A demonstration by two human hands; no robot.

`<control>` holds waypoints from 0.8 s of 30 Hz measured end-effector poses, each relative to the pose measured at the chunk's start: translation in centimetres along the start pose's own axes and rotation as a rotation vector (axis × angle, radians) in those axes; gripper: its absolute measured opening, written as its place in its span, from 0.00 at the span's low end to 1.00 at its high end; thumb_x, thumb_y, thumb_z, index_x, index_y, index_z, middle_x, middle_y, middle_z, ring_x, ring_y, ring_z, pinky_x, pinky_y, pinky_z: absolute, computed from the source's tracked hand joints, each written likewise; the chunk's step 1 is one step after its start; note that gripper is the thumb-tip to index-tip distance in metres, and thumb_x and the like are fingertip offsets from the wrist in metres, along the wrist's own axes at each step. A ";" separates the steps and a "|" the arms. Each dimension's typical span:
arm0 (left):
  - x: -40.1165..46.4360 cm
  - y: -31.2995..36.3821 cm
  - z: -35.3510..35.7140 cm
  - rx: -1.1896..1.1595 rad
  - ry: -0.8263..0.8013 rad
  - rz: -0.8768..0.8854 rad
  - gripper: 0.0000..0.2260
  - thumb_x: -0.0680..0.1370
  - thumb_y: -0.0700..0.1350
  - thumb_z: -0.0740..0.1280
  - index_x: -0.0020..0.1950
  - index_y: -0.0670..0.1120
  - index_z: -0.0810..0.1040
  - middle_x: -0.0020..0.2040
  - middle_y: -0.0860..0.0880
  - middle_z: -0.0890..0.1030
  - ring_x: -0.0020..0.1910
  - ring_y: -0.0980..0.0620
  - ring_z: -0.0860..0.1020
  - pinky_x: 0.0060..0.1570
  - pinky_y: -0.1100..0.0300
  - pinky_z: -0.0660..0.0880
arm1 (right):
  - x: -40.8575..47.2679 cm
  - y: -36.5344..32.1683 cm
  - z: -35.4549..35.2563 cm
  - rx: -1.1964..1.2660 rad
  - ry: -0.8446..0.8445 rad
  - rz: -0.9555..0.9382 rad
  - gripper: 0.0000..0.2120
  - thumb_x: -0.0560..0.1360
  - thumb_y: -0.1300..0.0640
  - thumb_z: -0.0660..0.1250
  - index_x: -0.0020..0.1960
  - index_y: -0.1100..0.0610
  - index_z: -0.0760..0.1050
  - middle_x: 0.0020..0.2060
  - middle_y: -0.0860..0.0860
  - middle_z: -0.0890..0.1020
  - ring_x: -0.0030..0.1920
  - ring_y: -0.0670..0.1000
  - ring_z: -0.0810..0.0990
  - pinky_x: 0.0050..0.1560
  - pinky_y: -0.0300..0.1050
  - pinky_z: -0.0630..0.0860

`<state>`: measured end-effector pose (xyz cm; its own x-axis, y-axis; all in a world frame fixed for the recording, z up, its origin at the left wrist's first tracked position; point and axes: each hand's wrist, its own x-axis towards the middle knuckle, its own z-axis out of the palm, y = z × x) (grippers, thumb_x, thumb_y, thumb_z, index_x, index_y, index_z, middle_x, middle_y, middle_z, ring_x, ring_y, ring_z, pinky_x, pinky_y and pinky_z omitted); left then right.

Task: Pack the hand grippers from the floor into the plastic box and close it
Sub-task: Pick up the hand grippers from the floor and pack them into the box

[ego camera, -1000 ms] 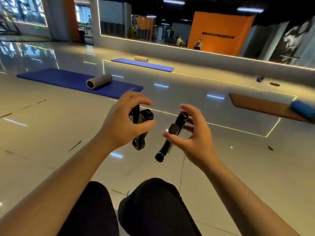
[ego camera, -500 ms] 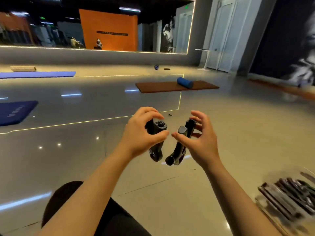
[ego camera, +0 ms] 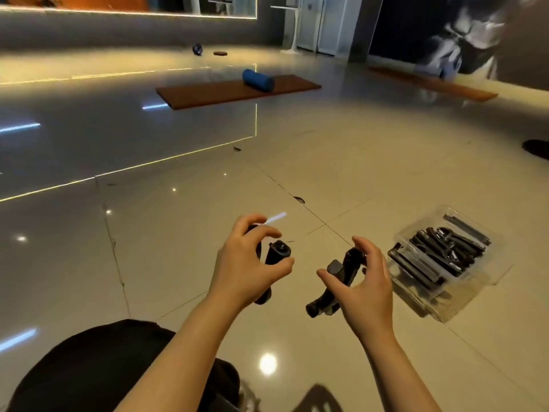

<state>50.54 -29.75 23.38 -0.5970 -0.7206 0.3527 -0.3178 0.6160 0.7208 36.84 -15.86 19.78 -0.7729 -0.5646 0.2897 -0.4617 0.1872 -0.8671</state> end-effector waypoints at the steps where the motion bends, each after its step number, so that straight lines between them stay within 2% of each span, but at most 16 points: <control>1: 0.6 0.3 0.3 -0.016 0.007 0.020 0.16 0.66 0.52 0.75 0.51 0.52 0.78 0.58 0.61 0.67 0.51 0.64 0.69 0.46 0.73 0.66 | 0.1 0.4 0.0 -0.005 0.012 0.029 0.33 0.65 0.54 0.77 0.65 0.44 0.66 0.58 0.39 0.70 0.57 0.39 0.68 0.51 0.28 0.64; 3: 1.9 1.0 0.5 -0.083 0.045 0.027 0.17 0.64 0.58 0.72 0.50 0.54 0.78 0.57 0.60 0.69 0.50 0.65 0.71 0.47 0.71 0.69 | 0.8 1.0 -0.3 0.001 0.043 0.072 0.33 0.65 0.54 0.78 0.65 0.43 0.65 0.60 0.41 0.70 0.59 0.41 0.69 0.56 0.37 0.67; 5: 3.0 1.6 1.0 -0.139 0.096 -0.014 0.20 0.62 0.63 0.67 0.49 0.55 0.78 0.56 0.61 0.70 0.52 0.67 0.71 0.47 0.69 0.71 | 1.9 1.6 -0.8 0.012 0.065 0.095 0.35 0.65 0.54 0.78 0.65 0.40 0.63 0.60 0.42 0.71 0.61 0.43 0.69 0.57 0.41 0.66; 7: 3.7 2.6 2.5 -0.112 0.106 -0.008 0.19 0.62 0.62 0.67 0.49 0.55 0.78 0.55 0.61 0.69 0.50 0.64 0.72 0.46 0.67 0.71 | 3.4 1.9 -1.5 0.015 0.082 0.089 0.37 0.65 0.54 0.78 0.64 0.37 0.60 0.61 0.43 0.71 0.62 0.44 0.70 0.56 0.42 0.66; 9: 4.2 3.8 4.8 -0.033 0.074 0.069 0.16 0.65 0.56 0.71 0.50 0.52 0.79 0.56 0.59 0.70 0.50 0.59 0.73 0.45 0.63 0.70 | 4.7 2.2 -2.6 0.015 0.106 0.075 0.37 0.65 0.53 0.78 0.64 0.36 0.60 0.62 0.43 0.71 0.63 0.45 0.70 0.57 0.43 0.68; 11: 4.6 4.7 7.5 0.011 0.021 0.118 0.16 0.66 0.52 0.73 0.51 0.50 0.79 0.57 0.56 0.71 0.52 0.53 0.74 0.47 0.59 0.71 | 5.6 2.7 -3.9 0.016 0.131 0.068 0.36 0.65 0.53 0.78 0.64 0.37 0.61 0.63 0.43 0.71 0.63 0.44 0.69 0.58 0.43 0.68; 15: 5.0 7.3 11.6 -0.058 -0.004 0.093 0.16 0.65 0.54 0.71 0.51 0.51 0.79 0.57 0.58 0.70 0.50 0.54 0.74 0.48 0.58 0.72 | 6.7 4.9 -6.9 0.013 0.156 0.083 0.35 0.65 0.54 0.78 0.65 0.40 0.63 0.62 0.44 0.72 0.63 0.44 0.70 0.58 0.38 0.66; 20: 5.1 11.4 16.6 -0.075 -0.060 0.119 0.16 0.67 0.54 0.72 0.52 0.51 0.79 0.58 0.57 0.71 0.52 0.56 0.73 0.47 0.64 0.69 | 7.9 8.2 -11.6 -0.040 0.105 0.095 0.32 0.66 0.55 0.77 0.65 0.45 0.67 0.62 0.45 0.72 0.62 0.45 0.71 0.61 0.44 0.70; 22: 5.0 12.6 18.9 -0.018 -0.086 0.116 0.16 0.68 0.53 0.73 0.53 0.50 0.79 0.60 0.56 0.71 0.52 0.55 0.73 0.45 0.67 0.64 | 8.9 9.4 -13.9 -0.053 0.074 0.067 0.30 0.66 0.54 0.76 0.64 0.46 0.69 0.60 0.43 0.72 0.61 0.44 0.71 0.60 0.43 0.70; 24: 4.8 13.6 21.4 0.020 -0.096 0.094 0.17 0.68 0.53 0.73 0.54 0.49 0.79 0.60 0.55 0.71 0.52 0.54 0.73 0.46 0.64 0.64 | 10.0 10.6 -16.4 -0.045 0.045 0.043 0.29 0.65 0.53 0.77 0.63 0.47 0.70 0.57 0.41 0.72 0.59 0.42 0.71 0.58 0.39 0.69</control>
<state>27.53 -18.02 22.12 -0.6926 -0.6261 0.3584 -0.2710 0.6862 0.6750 17.10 -6.37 20.11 -0.8105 -0.5191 0.2715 -0.4463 0.2470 -0.8601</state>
